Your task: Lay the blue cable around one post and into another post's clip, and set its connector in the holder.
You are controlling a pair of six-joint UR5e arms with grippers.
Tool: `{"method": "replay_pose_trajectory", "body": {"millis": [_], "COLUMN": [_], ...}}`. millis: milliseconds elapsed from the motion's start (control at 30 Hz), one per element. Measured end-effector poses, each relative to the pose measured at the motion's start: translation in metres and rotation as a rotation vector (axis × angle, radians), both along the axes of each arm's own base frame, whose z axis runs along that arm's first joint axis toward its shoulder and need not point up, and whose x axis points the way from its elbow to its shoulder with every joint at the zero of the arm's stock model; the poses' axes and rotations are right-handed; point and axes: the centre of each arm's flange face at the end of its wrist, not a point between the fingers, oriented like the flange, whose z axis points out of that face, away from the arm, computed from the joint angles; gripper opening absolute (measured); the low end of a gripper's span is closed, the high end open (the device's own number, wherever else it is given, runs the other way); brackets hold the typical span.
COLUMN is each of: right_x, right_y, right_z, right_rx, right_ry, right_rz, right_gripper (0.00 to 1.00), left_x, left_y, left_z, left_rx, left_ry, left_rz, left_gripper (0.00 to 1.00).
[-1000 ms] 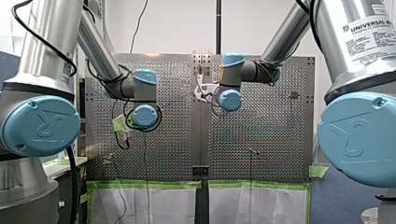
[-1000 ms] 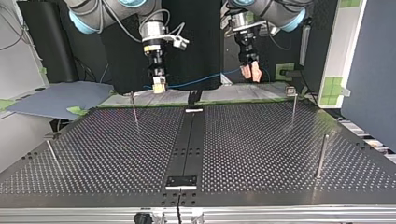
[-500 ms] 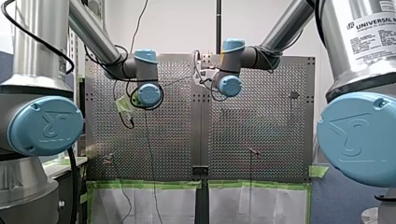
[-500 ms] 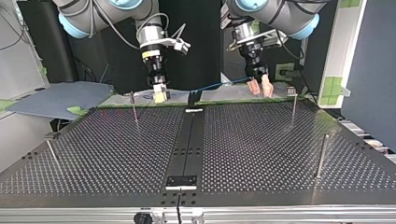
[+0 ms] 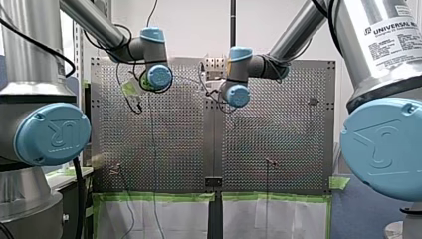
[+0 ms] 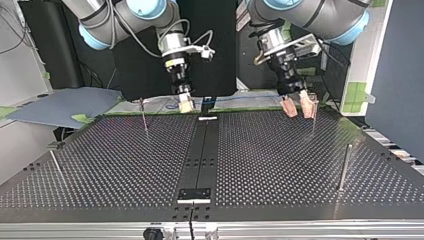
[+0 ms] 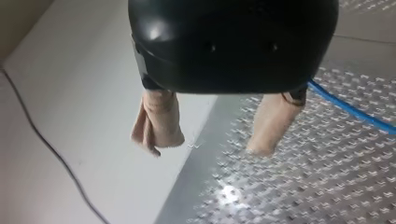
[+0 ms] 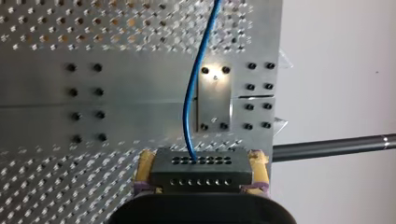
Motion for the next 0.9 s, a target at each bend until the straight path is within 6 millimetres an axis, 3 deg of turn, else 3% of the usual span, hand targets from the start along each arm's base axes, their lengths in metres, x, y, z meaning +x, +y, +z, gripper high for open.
{"method": "replay_pose_trajectory", "body": {"millis": [367,900], "right_x": [0.022,0.052], "right_y": [0.003,0.008], "right_z": [0.034,0.093], "right_rx": [-0.038,-0.113], "right_ry": [-0.021,-0.055], "right_rz": [0.025,0.082], "right_gripper": [0.00,0.00], "left_x": [-0.014,-0.024], "left_y": [0.020,0.065], "left_z": [0.050,0.153], "left_rx": [-0.017,0.024], "left_ry": [-0.032,-0.135], "left_rz": [0.059,0.108], "left_gripper": [1.00,1.00]}}
